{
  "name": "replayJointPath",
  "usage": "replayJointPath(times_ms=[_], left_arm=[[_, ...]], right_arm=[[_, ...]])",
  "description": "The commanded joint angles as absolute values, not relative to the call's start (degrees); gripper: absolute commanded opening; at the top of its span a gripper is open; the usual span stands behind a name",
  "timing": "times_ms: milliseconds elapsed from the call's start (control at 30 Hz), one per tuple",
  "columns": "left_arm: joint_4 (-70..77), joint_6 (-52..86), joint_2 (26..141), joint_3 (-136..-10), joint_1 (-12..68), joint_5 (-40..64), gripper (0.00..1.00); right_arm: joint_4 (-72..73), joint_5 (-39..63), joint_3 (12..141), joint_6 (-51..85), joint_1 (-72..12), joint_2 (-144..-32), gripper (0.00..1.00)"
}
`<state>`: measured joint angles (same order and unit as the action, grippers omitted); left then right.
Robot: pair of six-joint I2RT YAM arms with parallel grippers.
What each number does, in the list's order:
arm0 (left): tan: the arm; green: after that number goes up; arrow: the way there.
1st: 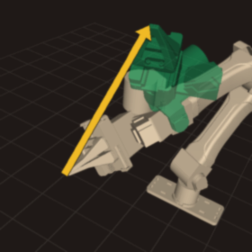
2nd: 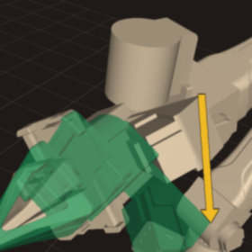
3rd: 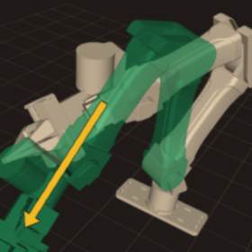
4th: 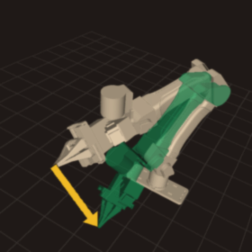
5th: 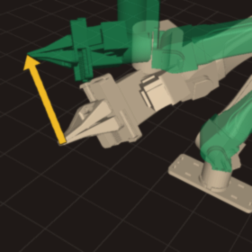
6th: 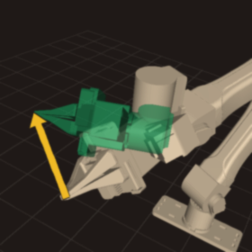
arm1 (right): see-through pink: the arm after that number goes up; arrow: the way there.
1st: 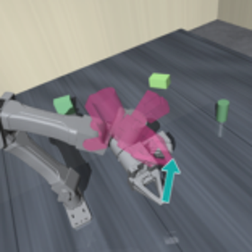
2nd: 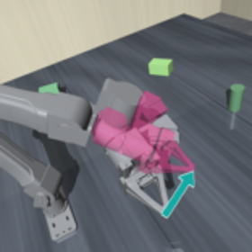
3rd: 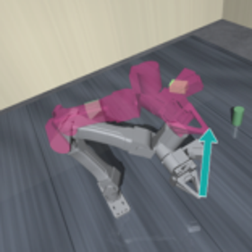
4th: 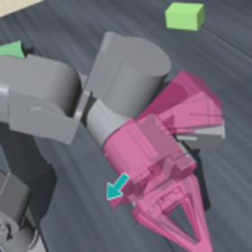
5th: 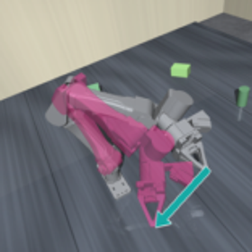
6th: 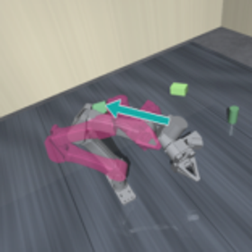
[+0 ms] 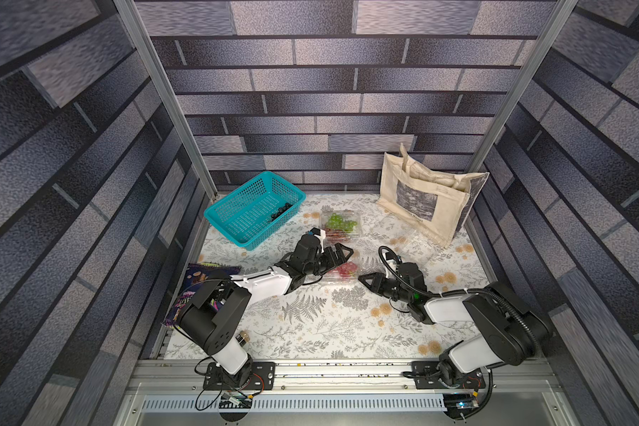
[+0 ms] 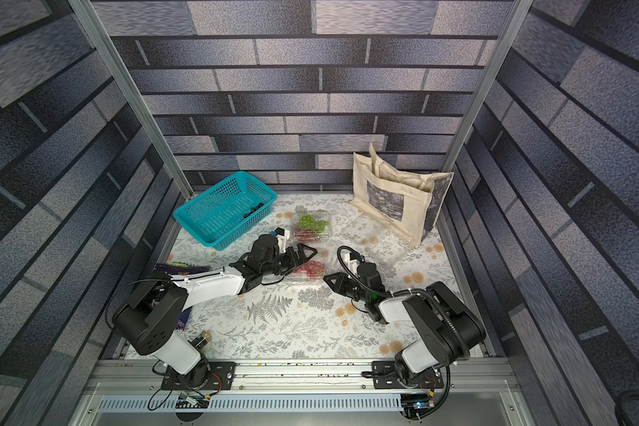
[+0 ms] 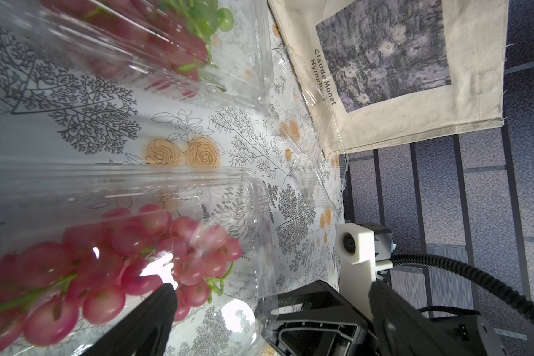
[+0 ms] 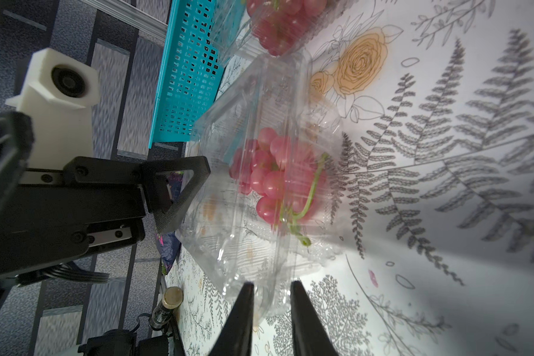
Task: Pack grapes into containers
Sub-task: Close the packing box at the center of the board.
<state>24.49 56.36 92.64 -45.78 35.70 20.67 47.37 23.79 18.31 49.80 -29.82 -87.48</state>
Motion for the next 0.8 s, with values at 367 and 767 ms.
replayJointPath(times_ms=[367, 767], left_arm=[[19.86, 54.49, 92.69, -43.88, 35.99, 19.24, 1.00], [18.54, 53.72, 91.69, -44.11, 35.68, 18.94, 1.00]], right_arm=[[54.45, 25.20, 18.55, 51.63, -29.47, -94.90, 0.18], [57.38, 26.09, 18.59, 52.37, -29.44, -97.57, 0.15]])
